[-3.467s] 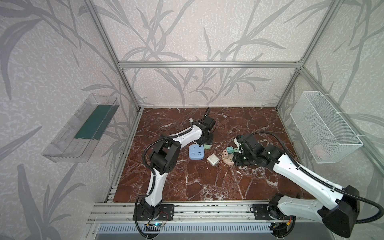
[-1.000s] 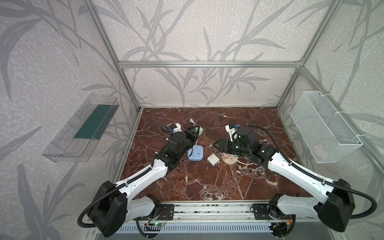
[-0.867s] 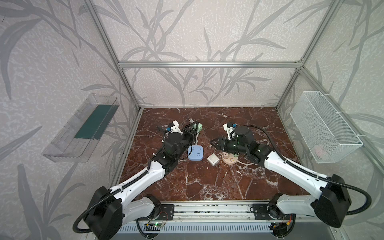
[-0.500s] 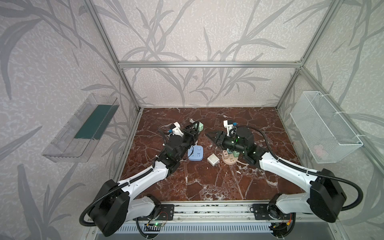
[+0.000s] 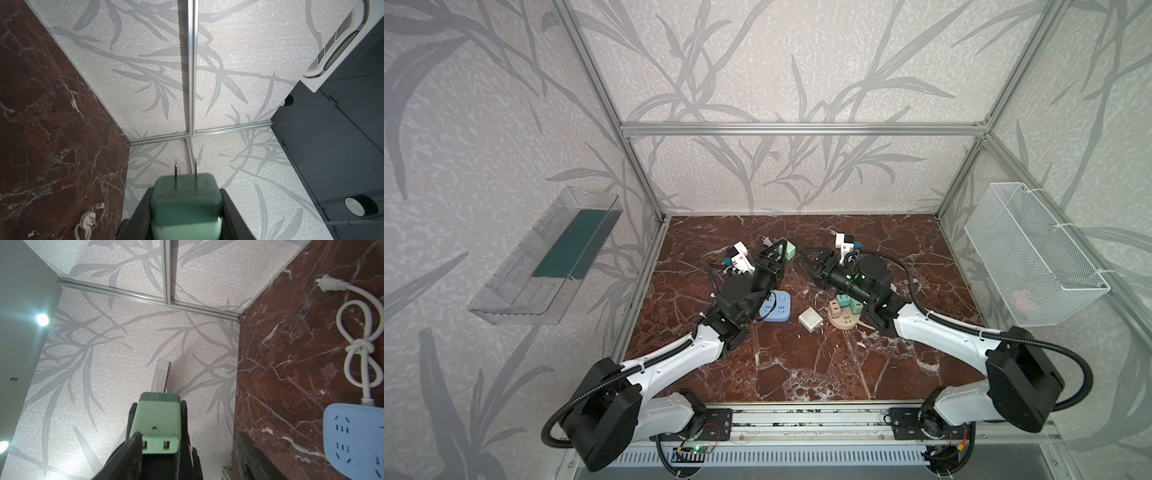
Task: Insert the plug
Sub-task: 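Raise the green plug with the left gripper while the right gripper approaches it, then grasp the green plug with the right gripper and open the left gripper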
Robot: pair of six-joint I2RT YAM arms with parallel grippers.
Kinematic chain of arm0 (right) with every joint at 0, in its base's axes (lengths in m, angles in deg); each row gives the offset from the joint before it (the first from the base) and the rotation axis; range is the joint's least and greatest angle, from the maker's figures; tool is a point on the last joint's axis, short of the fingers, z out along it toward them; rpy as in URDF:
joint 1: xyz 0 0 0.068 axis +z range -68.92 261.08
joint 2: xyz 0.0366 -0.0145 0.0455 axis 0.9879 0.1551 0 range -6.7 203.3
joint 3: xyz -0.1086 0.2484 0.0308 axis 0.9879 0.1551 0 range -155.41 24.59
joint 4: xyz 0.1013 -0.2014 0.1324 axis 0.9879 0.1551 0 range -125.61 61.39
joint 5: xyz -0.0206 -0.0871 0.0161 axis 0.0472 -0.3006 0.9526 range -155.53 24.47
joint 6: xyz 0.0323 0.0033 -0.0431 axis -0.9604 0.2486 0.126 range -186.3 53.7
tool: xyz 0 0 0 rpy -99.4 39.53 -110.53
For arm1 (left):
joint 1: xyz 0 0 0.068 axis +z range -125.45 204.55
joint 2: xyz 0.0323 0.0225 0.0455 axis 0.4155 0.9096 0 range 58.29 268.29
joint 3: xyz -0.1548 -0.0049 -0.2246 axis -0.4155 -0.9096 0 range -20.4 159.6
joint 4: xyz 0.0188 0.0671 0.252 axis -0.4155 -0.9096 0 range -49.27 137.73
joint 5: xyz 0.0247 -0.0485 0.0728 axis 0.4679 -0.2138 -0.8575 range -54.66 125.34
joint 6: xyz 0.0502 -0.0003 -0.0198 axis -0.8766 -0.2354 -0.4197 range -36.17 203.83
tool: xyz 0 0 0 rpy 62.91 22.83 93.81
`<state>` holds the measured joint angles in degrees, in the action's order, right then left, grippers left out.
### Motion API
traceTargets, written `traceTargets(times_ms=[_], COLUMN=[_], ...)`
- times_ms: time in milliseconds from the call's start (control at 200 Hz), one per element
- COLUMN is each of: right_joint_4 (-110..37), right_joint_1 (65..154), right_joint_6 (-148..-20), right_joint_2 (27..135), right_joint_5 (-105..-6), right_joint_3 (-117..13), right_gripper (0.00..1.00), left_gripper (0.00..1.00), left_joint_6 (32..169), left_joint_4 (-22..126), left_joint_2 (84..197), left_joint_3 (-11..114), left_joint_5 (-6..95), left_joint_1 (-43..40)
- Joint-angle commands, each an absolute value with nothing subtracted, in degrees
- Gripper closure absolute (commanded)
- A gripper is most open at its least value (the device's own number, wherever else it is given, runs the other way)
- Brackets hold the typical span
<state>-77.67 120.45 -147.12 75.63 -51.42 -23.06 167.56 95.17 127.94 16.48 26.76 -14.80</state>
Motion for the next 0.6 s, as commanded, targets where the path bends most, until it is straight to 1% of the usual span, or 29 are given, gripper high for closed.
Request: traceTargets(times_ms=[0,290,505,595], right_joint_4=[-83.47,-80.87,-79.87,-78.93], right_joint_1=[120.56,120.75,121.12,121.08], right_joint_6=[-148.77,-148.35,-147.93,-147.74], right_joint_2=[75.92,75.66,75.87,76.09], right_joint_5=[-52.52,-52.43,-52.20,-51.82], right_joint_3=[-23.13,-23.48,-23.72,-24.07], right_gripper=[0.31,0.31,0.31,0.32], left_gripper=[1.00,1.00,1.00,1.00], left_joint_6=[164.82,164.06,161.49,159.75], left_joint_4=[98.94,102.55,99.69,95.59], left_joint_2=[128.54,130.13,129.00,127.96], left_joint_3=[15.55,14.94,15.52,16.45], left_joint_5=[23.75,23.10,23.03,23.57], left_joint_1=[-15.50,-16.31,-16.49,-16.67])
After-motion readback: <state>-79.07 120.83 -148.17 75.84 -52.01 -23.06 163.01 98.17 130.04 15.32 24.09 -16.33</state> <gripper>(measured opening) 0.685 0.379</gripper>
